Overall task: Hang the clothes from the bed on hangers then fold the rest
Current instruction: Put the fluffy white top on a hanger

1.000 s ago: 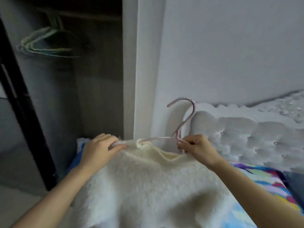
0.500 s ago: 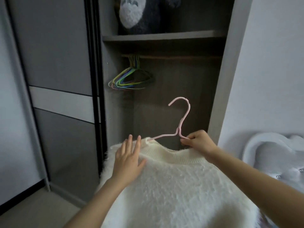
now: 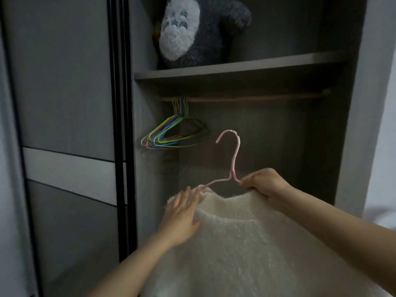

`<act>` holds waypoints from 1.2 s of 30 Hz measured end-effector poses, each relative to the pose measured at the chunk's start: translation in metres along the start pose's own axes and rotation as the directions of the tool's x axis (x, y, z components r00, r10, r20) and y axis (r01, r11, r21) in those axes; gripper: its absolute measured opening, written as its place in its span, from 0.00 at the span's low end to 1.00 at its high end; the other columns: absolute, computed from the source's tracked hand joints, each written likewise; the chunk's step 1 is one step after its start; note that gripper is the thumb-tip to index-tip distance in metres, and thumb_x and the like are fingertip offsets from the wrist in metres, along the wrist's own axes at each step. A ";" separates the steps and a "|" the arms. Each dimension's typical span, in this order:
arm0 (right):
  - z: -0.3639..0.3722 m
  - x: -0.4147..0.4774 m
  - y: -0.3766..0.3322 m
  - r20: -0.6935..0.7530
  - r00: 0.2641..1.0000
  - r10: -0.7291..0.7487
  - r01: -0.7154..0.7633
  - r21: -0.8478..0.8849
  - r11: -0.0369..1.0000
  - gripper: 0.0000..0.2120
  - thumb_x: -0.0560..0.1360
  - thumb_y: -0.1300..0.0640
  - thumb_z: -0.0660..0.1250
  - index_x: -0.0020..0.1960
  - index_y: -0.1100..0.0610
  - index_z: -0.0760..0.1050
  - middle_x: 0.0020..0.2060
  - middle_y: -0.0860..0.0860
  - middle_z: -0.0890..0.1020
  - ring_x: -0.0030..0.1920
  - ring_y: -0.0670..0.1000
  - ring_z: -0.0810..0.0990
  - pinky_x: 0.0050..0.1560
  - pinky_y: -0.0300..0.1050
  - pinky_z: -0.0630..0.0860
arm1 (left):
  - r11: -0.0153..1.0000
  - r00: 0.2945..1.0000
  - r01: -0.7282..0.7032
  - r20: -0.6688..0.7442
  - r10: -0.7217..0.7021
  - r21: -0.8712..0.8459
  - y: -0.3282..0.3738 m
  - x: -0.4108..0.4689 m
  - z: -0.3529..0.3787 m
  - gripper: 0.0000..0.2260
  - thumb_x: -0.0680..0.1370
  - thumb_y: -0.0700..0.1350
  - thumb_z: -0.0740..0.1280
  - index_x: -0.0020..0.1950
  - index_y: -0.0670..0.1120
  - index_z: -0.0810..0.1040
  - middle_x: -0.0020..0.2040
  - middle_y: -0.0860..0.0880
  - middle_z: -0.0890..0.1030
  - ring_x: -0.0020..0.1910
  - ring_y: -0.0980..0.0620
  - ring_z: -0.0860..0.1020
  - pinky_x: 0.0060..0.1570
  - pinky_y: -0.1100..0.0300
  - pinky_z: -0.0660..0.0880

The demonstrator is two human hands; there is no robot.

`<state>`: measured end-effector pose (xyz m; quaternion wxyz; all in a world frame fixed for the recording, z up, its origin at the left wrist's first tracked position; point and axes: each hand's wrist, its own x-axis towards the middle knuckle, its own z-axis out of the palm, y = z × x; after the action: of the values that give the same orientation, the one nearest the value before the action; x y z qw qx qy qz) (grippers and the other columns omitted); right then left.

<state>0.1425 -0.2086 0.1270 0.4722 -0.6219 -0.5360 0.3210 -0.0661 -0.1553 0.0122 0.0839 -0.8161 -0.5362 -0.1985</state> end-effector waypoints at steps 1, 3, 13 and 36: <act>-0.001 0.014 -0.002 -0.037 0.999 -0.001 0.002 0.021 1.000 0.05 0.72 0.68 0.68 0.37 0.64 0.80 0.30 0.57 0.75 0.29 0.52 0.69 0.31 0.44 0.68 | 1.000 1.000 0.004 -0.017 -0.005 -0.011 -0.007 0.018 0.002 0.37 0.79 0.55 0.59 0.76 0.53 0.35 0.78 0.45 0.41 0.76 0.46 0.43 0.73 0.54 0.47; -0.007 0.036 -0.006 -0.114 0.993 -0.009 0.017 0.066 0.998 0.04 0.72 0.68 0.67 0.40 0.65 0.80 0.31 0.57 0.76 0.30 0.52 0.71 0.32 0.44 0.70 | 1.000 0.996 0.027 -0.087 -0.028 -0.010 -0.018 0.050 0.003 0.35 0.78 0.55 0.58 0.76 0.54 0.38 0.78 0.45 0.40 0.76 0.47 0.42 0.72 0.55 0.48; -0.046 0.122 -0.024 -0.469 0.877 0.101 -0.014 0.186 0.982 0.03 0.74 0.65 0.67 0.44 0.62 0.79 0.38 0.59 0.79 0.38 0.55 0.78 0.42 0.51 0.78 | 1.000 0.937 0.019 -0.349 -0.024 -0.017 -0.051 0.199 0.004 0.32 0.79 0.56 0.57 0.78 0.52 0.45 0.78 0.44 0.45 0.76 0.45 0.45 0.71 0.50 0.51; -0.148 0.257 -0.087 -0.851 0.511 0.122 -0.089 0.089 0.992 0.01 0.76 0.64 0.62 0.47 0.59 0.70 0.36 0.56 0.73 0.34 0.52 0.74 0.29 0.44 0.67 | 0.972 0.904 -0.130 -0.427 0.035 -0.196 -0.070 0.358 0.029 0.32 0.78 0.54 0.61 0.77 0.52 0.50 0.78 0.42 0.49 0.76 0.42 0.46 0.70 0.45 0.52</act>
<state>0.3011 0.0029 0.2868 0.6643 -0.7227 -0.1907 0.0114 0.0014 0.1849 0.1284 0.1150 -0.7805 -0.4449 -0.4239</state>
